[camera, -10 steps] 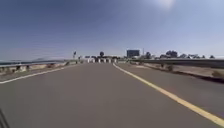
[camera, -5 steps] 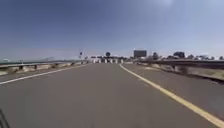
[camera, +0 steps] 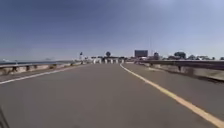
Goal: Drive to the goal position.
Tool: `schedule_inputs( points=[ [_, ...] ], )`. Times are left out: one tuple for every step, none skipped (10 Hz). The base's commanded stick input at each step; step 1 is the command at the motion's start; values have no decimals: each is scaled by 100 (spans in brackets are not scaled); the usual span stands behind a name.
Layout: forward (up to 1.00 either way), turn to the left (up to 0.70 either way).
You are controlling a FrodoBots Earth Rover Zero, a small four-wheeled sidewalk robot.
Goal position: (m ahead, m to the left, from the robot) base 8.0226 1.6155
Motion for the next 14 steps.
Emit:
schedule_inputs(
  points=[
    [100,0],
    [100,0],
    [100,0],
    [100,0],
    [100,0],
    [100,0],
    [100,0],
    [100,0],
    [100,0],
    [100,0],
    [100,0],
    [100,0],
    [100,0],
    [100,0]
  ],
)
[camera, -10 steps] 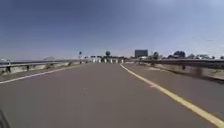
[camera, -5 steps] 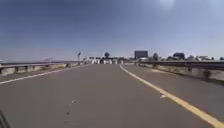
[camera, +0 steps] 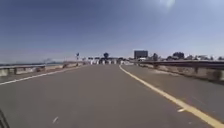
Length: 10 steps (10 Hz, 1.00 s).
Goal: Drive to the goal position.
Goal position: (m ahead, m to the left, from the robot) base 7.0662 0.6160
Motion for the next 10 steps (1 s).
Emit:
schedule_inputs(
  points=[
    [100,0],
    [100,0],
    [100,0],
    [100,0],
    [100,0],
    [100,0],
    [100,0],
    [100,0],
    [100,0],
    [100,0]
  ],
)
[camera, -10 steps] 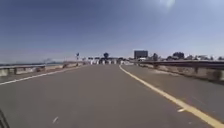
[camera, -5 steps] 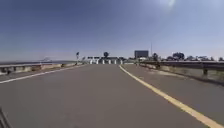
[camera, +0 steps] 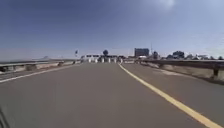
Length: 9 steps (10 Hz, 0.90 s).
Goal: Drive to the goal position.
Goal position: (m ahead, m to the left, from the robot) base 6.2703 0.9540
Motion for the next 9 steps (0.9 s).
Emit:
schedule_inputs(
  points=[
    [100,0],
    [100,0],
    [100,0],
    [100,0],
    [100,0],
    [100,0],
    [100,0],
    [100,0],
    [100,0]
  ],
)
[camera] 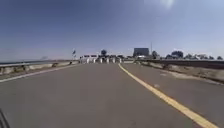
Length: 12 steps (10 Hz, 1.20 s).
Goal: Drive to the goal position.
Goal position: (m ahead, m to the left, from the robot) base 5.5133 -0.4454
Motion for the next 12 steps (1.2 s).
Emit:
schedule_inputs(
  points=[
    [100,0],
    [100,0],
    [100,0],
    [100,0],
    [100,0],
    [100,0],
    [100,0],
    [100,0],
    [100,0],
    [100,0],
    [100,0],
    [100,0]
  ],
)
